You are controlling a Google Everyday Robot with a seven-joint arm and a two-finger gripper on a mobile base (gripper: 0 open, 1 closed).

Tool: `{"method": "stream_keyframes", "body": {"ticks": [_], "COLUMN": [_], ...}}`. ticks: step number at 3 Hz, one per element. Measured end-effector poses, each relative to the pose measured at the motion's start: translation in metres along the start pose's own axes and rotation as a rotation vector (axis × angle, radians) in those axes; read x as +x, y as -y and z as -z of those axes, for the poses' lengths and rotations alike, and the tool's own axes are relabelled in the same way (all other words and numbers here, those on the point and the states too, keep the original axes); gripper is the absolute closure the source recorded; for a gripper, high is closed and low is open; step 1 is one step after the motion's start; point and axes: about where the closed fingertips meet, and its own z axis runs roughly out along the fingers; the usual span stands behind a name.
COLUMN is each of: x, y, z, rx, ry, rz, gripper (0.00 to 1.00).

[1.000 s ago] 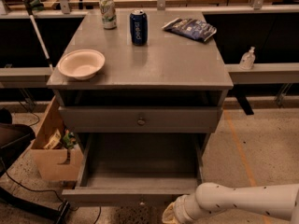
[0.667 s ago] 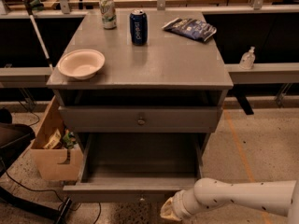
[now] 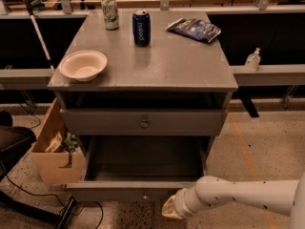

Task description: Close middle drawer

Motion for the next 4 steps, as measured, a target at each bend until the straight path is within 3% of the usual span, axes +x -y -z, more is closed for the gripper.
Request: {"method": "stream_keyframes", "body": {"ticks": [1, 2, 3, 4], "x": [0.0, -0.017, -0.018, -0.031], "y": [-0.001, 0.032, 0.032, 0.076], "z": [0.0, 0.016, 0.018, 0.052], "rx": [0.0, 0.029, 0.032, 0.083], "ry": [0.0, 0.015, 0.017, 0.036], "rz": [0.0, 0.003, 0.003, -0.003], "gripper": [1.0, 1.0, 1.0, 1.0]}}
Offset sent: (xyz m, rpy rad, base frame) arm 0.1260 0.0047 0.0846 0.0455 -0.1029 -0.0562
